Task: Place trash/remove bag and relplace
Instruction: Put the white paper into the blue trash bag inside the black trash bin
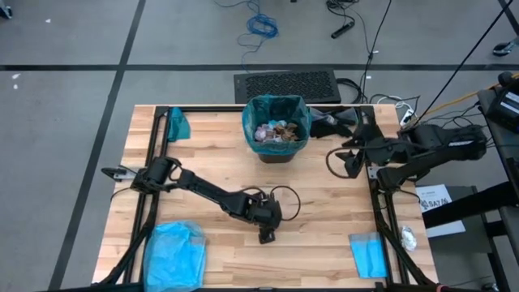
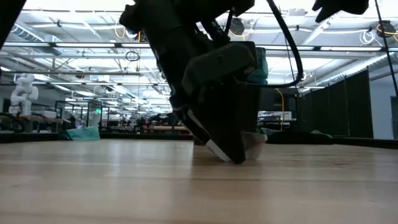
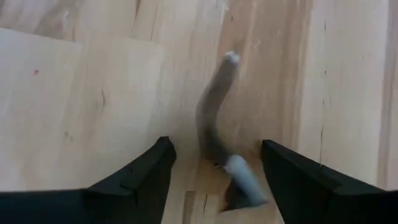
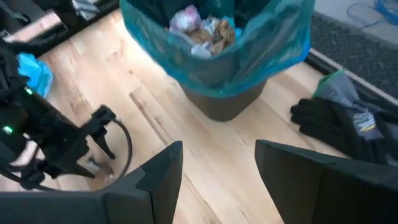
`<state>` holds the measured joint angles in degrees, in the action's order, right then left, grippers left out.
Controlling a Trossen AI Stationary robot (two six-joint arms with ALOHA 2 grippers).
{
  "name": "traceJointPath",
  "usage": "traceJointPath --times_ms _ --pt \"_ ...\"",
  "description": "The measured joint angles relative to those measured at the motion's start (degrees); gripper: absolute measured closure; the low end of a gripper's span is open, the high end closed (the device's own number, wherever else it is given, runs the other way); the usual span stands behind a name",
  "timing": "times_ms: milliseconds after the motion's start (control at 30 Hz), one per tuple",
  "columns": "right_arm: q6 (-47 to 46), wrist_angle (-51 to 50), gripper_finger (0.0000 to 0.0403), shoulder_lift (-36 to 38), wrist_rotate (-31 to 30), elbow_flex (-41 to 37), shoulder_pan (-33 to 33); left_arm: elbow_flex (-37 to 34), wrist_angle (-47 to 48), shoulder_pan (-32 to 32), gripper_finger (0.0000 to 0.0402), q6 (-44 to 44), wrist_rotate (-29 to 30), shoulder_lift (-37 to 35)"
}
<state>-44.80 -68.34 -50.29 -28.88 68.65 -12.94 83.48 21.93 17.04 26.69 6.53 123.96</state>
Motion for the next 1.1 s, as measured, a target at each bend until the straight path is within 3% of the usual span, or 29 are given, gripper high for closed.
traceJointPath --times_ms 300,567,733,867,967,1100 --pt "-5.99 3.89 0.0209 3.25 0.16 -8.31 -4.83 4.29 2.94 -0.64 0.0304 2.9 0.18 0.65" --pt "-9.35 3.86 0.0209 6.26 -1.51 -10.04 -8.44 6.01 4.51 -1.95 0.0317 -0.17 -2.09 0.83" --pt "-10.53 3.88 0.021 6.92 -2.61 -10.04 -10.08 6.11 6.83 -3.64 0.0387 3.22 -6.69 0.19" --pt "-11.82 4.01 0.0221 6.92 -2.75 -10.04 -11.96 6.98 9.32 -3.76 0.0397 5.23 -9.75 -2.89" --pt "-12.61 5.69 0.0234 6.9 -4.43 -10.04 -13.68 10.14 9.63 -3.24 0.0398 3.83 -7.73 -9.38" --pt "-13.08 8.13 0.025 6.79 -9.02 -10.04 -15.4 14.51 11.89 -3.41 0.0399 -2.16 0.97 -17.98"
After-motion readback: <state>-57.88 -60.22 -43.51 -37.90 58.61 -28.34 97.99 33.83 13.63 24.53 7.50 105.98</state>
